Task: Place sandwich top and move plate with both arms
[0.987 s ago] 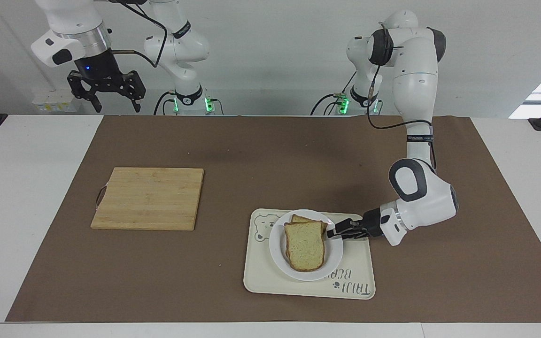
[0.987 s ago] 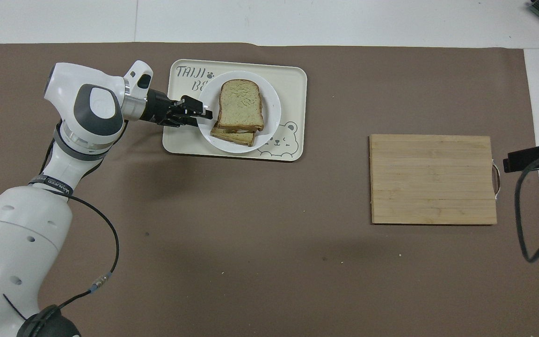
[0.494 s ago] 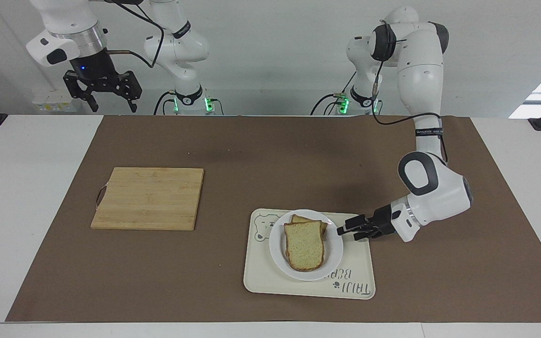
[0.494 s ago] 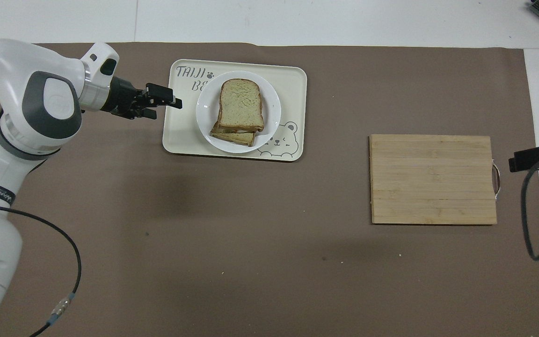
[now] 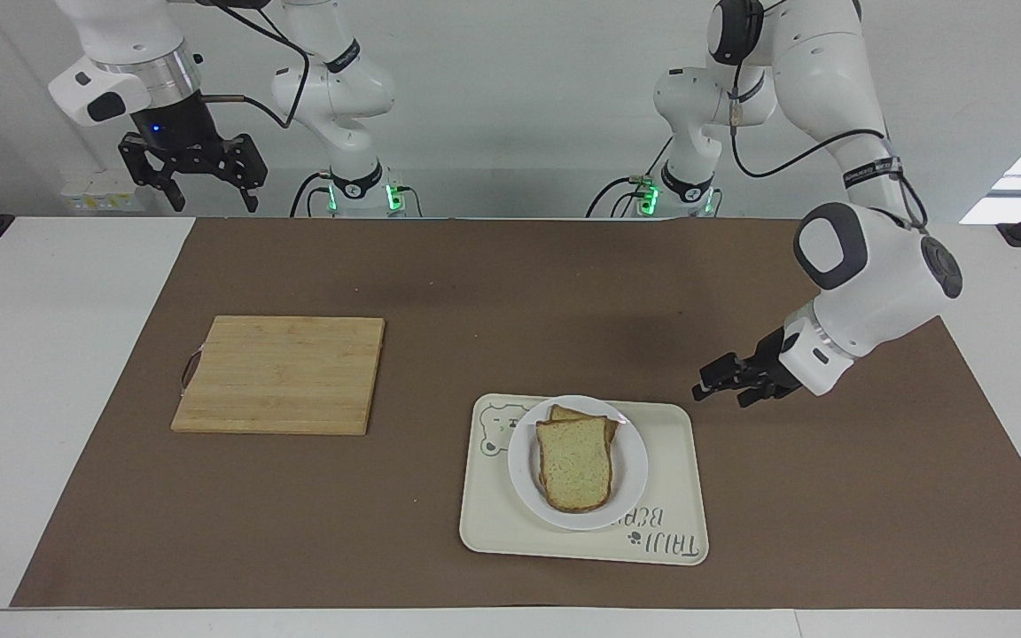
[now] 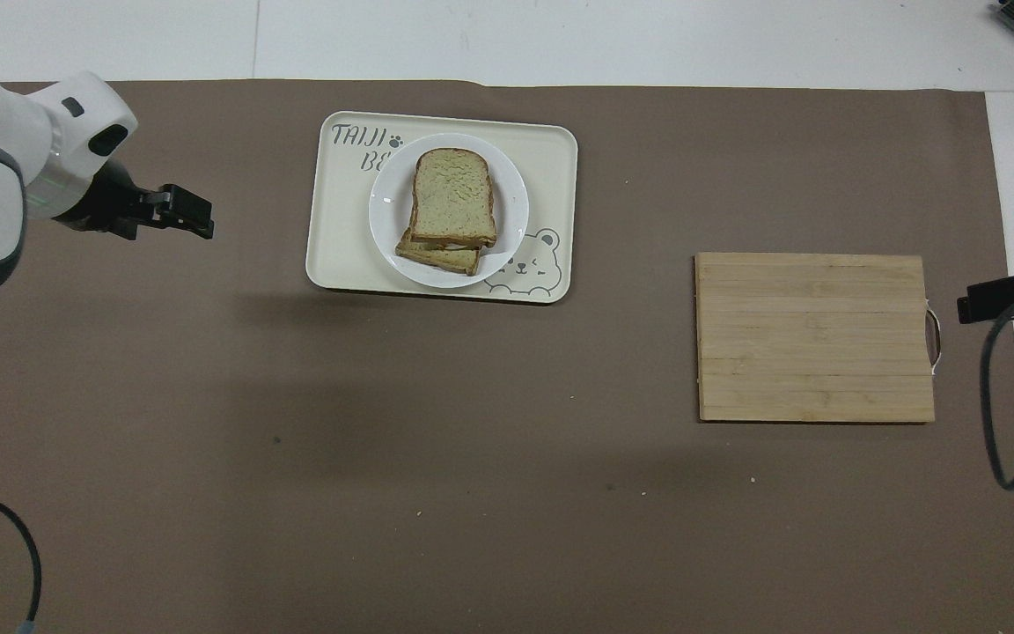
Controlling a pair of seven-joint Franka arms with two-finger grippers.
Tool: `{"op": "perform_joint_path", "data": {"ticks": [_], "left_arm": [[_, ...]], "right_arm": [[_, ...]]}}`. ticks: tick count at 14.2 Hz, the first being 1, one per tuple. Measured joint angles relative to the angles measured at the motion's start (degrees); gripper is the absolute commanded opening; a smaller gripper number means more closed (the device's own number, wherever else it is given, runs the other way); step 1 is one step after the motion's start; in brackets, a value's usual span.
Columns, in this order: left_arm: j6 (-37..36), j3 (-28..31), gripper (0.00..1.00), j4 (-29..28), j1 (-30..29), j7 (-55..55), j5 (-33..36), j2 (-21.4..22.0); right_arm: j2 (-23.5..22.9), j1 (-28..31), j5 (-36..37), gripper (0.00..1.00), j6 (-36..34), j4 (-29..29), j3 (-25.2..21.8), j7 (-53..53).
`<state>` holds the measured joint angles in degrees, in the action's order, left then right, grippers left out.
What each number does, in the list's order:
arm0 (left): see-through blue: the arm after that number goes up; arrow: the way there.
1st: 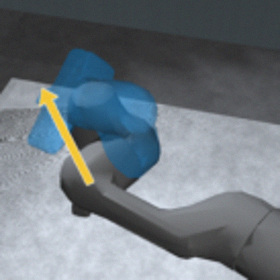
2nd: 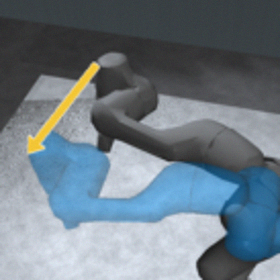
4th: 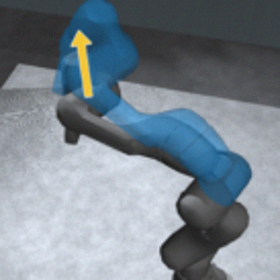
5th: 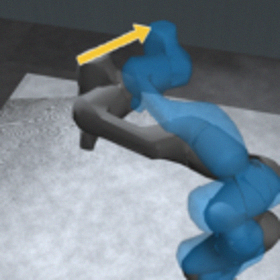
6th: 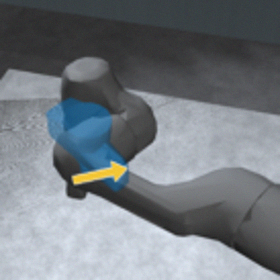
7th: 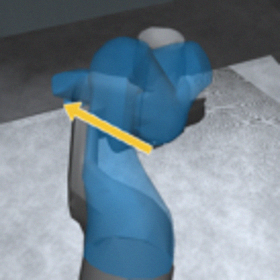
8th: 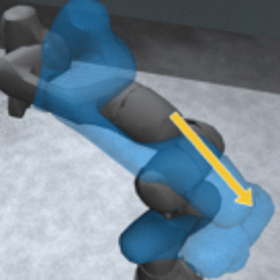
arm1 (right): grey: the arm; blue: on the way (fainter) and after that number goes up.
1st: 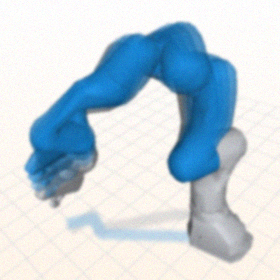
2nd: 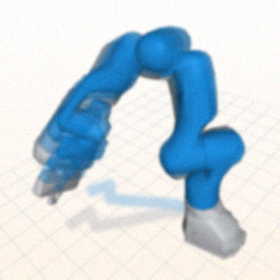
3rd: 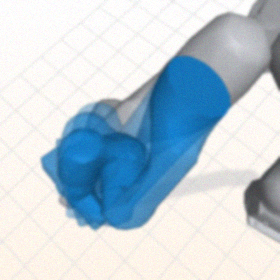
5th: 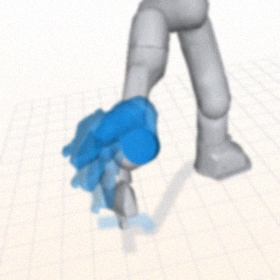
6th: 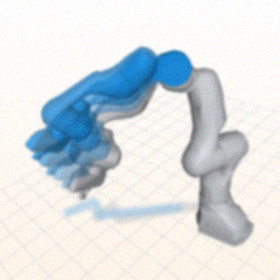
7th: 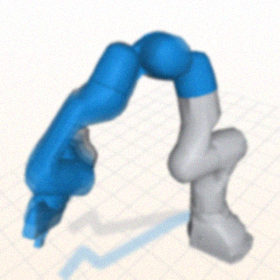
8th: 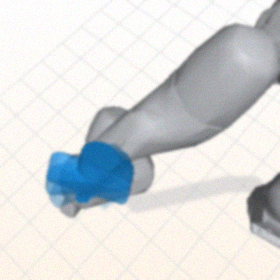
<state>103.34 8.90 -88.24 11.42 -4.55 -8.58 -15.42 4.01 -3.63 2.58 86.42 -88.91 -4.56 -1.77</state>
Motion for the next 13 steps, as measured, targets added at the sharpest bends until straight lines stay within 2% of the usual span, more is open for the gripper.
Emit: {"op": "perform_joint_path", "data": {"ticks": [4, 7, 10, 13], "left_arm": [[-6.6, 0.0, 1.0, 0.0, -1.1, -4.2, 5.8, 7.9], [-10.5, -0.7, 1.0, 0.0, -0.9, -4.3, 7.4, 13.2], [-12.3, -0.7, 1.0, -0.8, -0.9, -4.3, 7.6, 16.0], [-12.3, -0.5, 1.0, -1.7, -1.0, -4.3, 7.7, 16.2]], "right_arm": [[0.0, 0.0, 0.0, 1.0, 0.0, 0.0, 0.0, 0.0], [0.0, 0.0, 0.0, 1.0, 0.0, 0.0, 0.0, 0.0], [0.0, 0.0, 0.0, 1.0, 0.0, 0.0, 0.0, 0.0], [0.0, 0.0, 0.0, 1.0, 0.0, 0.0, 0.0, 0.0]]}}
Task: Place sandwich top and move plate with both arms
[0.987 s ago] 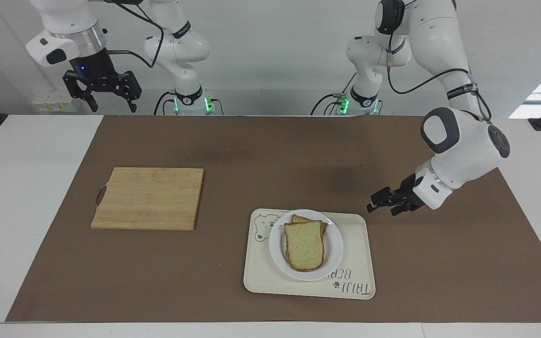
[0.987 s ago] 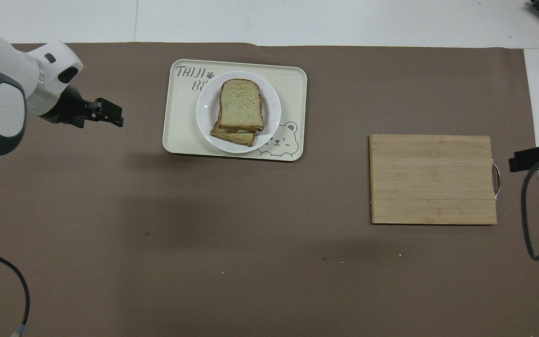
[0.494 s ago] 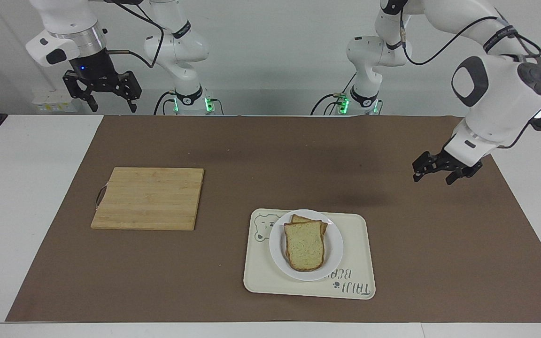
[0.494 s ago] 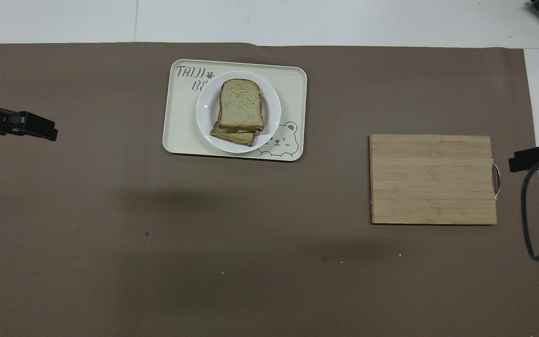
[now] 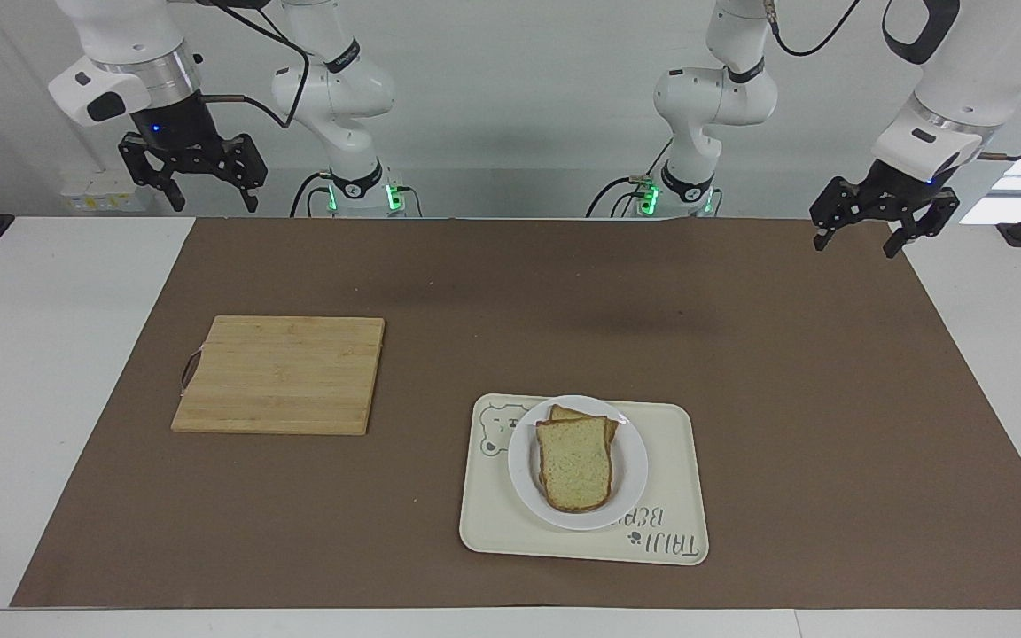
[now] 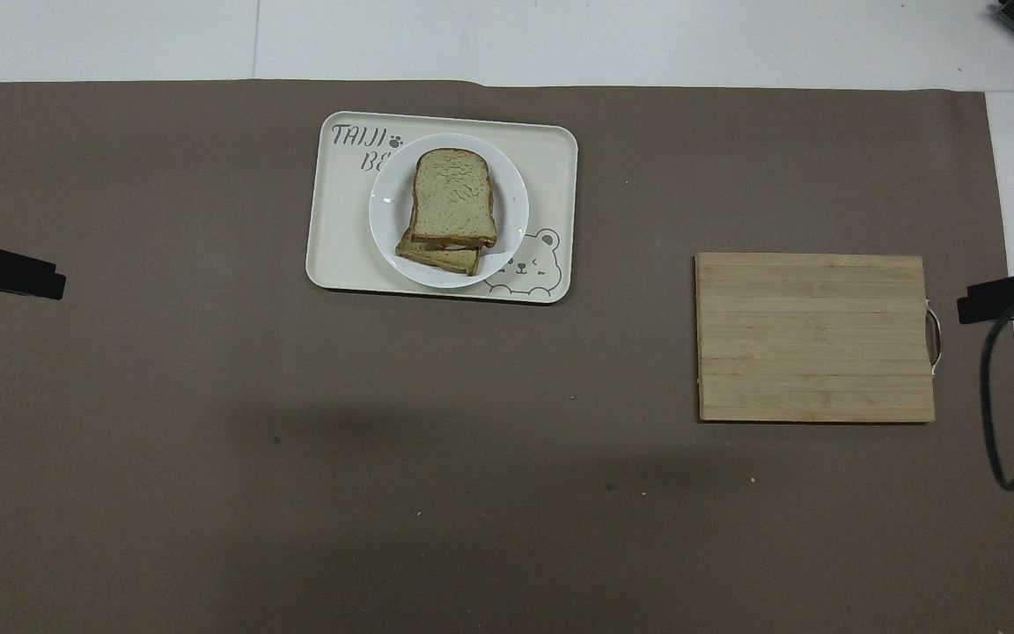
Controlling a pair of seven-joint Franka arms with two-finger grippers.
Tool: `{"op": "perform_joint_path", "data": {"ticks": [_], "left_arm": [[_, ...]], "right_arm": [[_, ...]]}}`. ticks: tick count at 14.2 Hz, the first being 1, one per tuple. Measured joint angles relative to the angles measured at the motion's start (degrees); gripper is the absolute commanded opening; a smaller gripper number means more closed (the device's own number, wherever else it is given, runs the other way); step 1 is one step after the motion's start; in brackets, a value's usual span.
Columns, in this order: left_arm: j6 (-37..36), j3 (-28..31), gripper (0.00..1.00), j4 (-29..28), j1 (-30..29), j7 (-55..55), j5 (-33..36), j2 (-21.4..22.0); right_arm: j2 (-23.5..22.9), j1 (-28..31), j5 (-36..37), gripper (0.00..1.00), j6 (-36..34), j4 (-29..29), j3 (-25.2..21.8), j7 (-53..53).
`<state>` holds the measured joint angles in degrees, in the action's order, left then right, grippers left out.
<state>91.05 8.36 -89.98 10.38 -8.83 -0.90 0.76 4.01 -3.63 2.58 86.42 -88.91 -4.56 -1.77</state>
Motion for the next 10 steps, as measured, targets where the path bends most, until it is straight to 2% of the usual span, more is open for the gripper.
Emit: {"op": "perform_joint_path", "data": {"ticks": [10], "left_arm": [[-0.8, 0.6, 1.0, -0.3, -0.1, 1.8, 0.0, 0.0]], "right_arm": [[0.0, 0.0, 0.0, 1.0, 0.0, 0.0, 0.0, 0.0]]}}
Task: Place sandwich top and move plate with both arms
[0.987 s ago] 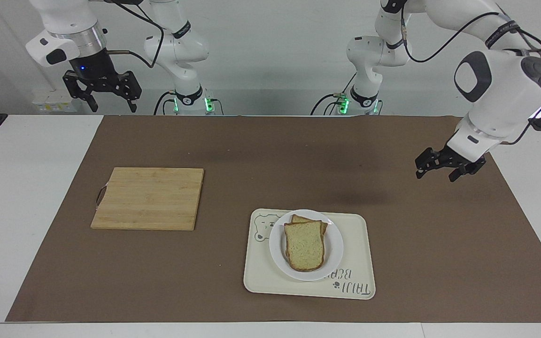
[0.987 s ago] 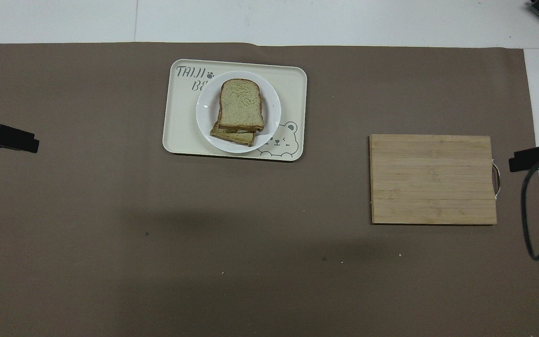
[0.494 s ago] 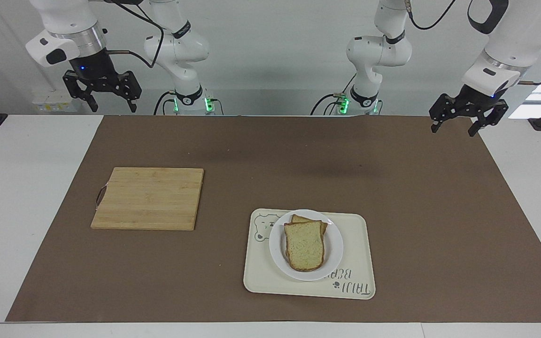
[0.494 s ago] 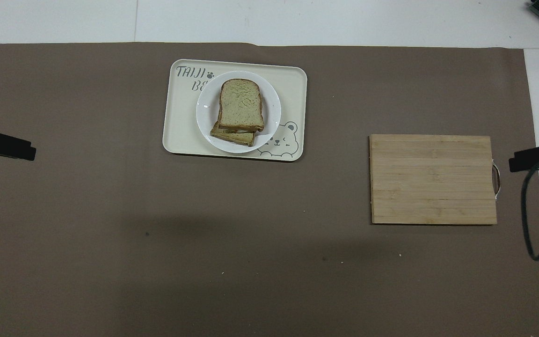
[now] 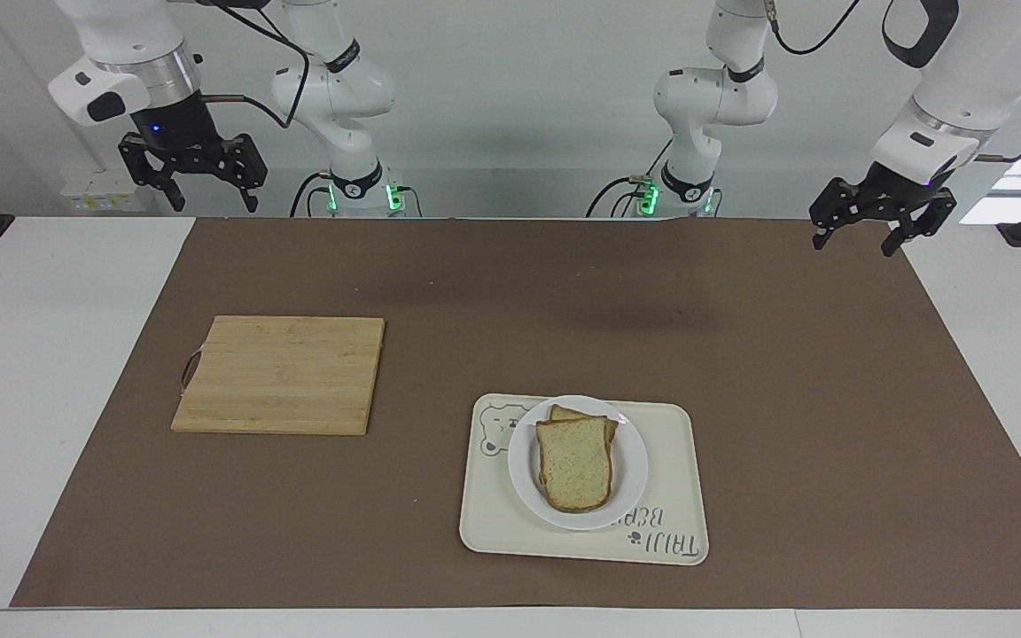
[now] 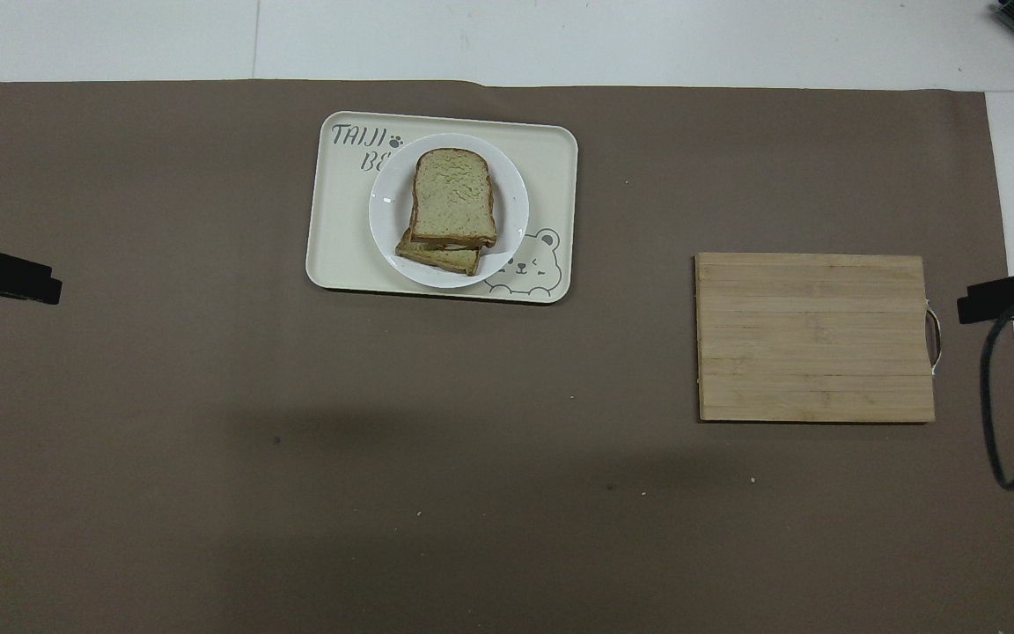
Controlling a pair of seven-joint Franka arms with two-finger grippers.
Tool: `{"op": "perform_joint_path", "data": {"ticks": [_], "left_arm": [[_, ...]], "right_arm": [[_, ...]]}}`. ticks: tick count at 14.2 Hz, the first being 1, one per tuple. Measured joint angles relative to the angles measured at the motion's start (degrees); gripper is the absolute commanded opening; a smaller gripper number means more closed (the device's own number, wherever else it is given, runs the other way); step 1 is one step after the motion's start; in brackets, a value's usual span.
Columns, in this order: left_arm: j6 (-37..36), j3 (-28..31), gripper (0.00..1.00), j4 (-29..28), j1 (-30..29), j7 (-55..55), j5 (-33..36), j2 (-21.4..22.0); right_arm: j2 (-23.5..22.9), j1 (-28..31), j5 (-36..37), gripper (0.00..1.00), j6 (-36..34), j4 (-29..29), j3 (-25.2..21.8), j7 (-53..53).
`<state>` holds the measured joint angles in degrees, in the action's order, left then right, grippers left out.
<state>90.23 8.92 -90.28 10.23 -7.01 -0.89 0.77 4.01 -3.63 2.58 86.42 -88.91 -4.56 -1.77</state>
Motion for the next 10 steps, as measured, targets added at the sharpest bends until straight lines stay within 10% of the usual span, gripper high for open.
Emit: {"op": "perform_joint_path", "data": {"ticks": [10], "left_arm": [[-1.8, 0.4, 1.0, 0.0, -0.3, 0.5, 0.0, 0.1]], "right_arm": [[0.0, 0.0, 0.0, 1.0, 0.0, 0.0, 0.0, 0.0]]}}
